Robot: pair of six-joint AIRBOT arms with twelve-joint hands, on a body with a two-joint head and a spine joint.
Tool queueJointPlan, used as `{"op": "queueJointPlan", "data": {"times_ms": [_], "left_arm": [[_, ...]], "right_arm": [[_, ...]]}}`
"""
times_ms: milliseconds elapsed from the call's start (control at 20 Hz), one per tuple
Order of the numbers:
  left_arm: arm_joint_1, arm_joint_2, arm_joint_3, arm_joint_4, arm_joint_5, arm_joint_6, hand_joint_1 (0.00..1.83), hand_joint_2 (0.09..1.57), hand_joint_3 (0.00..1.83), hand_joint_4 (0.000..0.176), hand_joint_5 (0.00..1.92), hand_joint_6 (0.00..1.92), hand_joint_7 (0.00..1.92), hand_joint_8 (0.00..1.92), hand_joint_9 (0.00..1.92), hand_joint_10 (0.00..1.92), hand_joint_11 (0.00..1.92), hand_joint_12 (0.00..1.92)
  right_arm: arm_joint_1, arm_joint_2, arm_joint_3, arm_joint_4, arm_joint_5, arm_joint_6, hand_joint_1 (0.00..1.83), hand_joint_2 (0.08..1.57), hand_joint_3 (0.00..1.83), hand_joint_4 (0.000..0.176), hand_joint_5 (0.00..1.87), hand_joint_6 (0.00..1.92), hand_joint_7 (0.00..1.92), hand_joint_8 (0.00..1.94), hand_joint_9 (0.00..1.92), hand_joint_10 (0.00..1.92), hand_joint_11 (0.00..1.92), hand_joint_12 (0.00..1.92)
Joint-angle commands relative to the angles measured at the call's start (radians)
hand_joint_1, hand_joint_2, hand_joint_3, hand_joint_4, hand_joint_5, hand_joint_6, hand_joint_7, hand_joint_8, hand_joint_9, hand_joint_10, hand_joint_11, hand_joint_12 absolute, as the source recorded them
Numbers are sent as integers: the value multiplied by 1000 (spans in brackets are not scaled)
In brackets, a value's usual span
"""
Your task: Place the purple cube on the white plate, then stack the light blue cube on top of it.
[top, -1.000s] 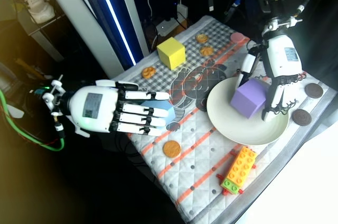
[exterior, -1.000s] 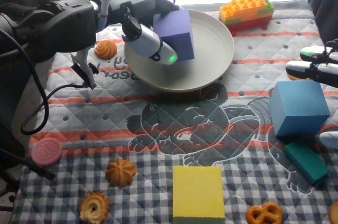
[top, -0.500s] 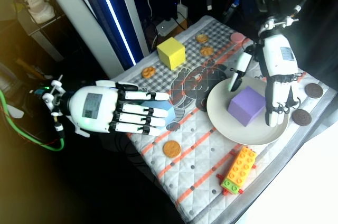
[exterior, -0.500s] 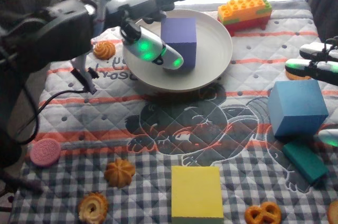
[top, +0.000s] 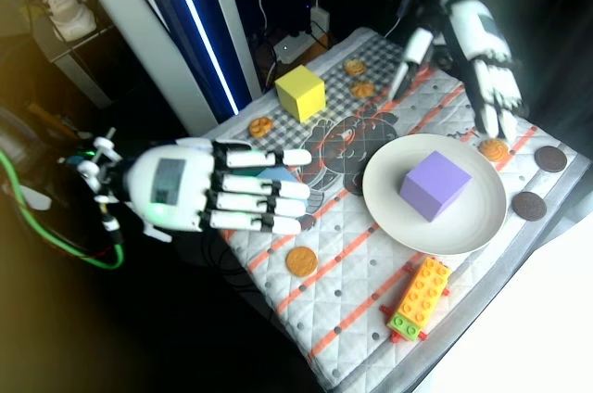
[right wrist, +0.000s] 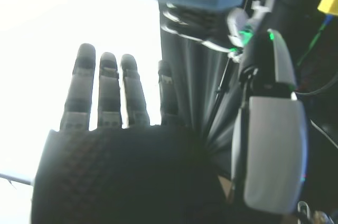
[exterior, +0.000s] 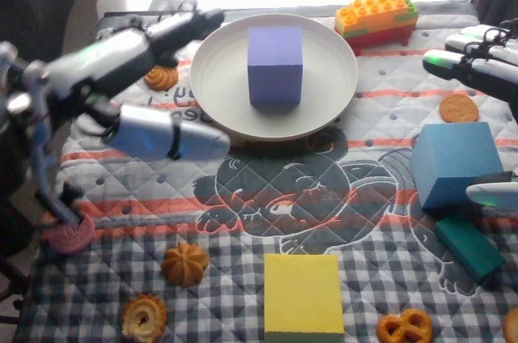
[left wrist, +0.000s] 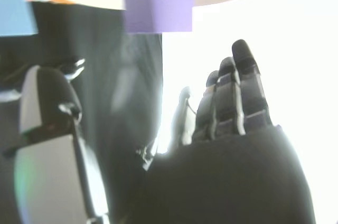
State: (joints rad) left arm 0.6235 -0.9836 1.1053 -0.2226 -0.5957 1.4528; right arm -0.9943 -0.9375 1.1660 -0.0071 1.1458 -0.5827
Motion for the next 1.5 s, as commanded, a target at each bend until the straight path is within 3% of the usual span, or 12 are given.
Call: {"op": "queueJointPlan", "data": {"times_ms": [0,250,350,400,500,550,650,700,750,900,1050,1450], "left_arm": [[17,32,-11,-2,-185,-43,829,825,0,176,0,0,0,0,0,0,0,40],[96,114,-104,3,-291,-55,996,794,0,176,6,2,0,0,0,0,0,0],[119,131,-127,1,-326,-56,993,764,0,176,2,1,0,0,0,0,0,0],[126,133,-131,-6,-338,-56,993,764,0,176,2,1,0,0,0,0,0,0],[137,132,-133,-28,-352,-56,962,815,7,176,16,5,0,0,0,0,0,0],[140,131,-133,-34,-354,-56,951,815,7,176,19,6,0,0,0,0,0,0],[144,128,-133,-40,-356,-56,969,817,6,176,18,4,7,3,0,0,0,0],[145,127,-132,-41,-356,-56,974,813,3,176,18,4,9,3,0,0,0,0],[147,125,-132,-44,-357,-56,963,809,1,176,16,3,7,2,0,0,0,0],[158,123,-133,-52,-365,-56,939,808,1,176,26,5,38,11,0,0,0,0],[170,124,-134,-60,-374,-56,963,810,1,176,42,9,45,10,0,0,0,0],[187,124,-142,-59,-391,-58,933,838,10,176,89,9,64,5,22,6,0,0]], "right_arm": [[13,3,9,22,82,4,640,939,0,176,77,1,65,7,9,1,1,0],[21,-11,26,2,8,4,776,947,3,175,154,3,88,7,55,19,115,65],[35,-20,34,-12,-15,8,651,918,0,155,254,0,277,3,342,7,101,892],[41,-26,40,-21,-16,22,651,918,0,155,254,0,277,3,342,7,101,892],[57,-44,56,-34,-16,47,613,944,3,28,521,28,514,19,496,37,23,1263],[65,-54,63,-39,-18,53,680,949,1,0,671,46,652,21,615,60,88,1361],[78,-68,75,-48,-20,65,918,1003,7,0,953,73,1039,138,854,550,417,1580],[83,-70,77,-49,-20,68,1052,1062,15,0,1019,719,1129,171,873,810,556,1566],[87,-70,79,-49,-19,69,1215,1109,10,0,894,896,1077,878,889,1002,647,1610],[99,-70,82,-53,-18,70,1231,1170,3,0,791,1095,954,1218,834,1164,718,1615],[156,-70,89,-93,-5,84,1351,1170,1,0,790,1106,868,1173,857,1396,729,1505],[361,-149,185,-134,-47,85,1365,1122,1,0,842,1274,992,884,942,1087,801,1075]]}}
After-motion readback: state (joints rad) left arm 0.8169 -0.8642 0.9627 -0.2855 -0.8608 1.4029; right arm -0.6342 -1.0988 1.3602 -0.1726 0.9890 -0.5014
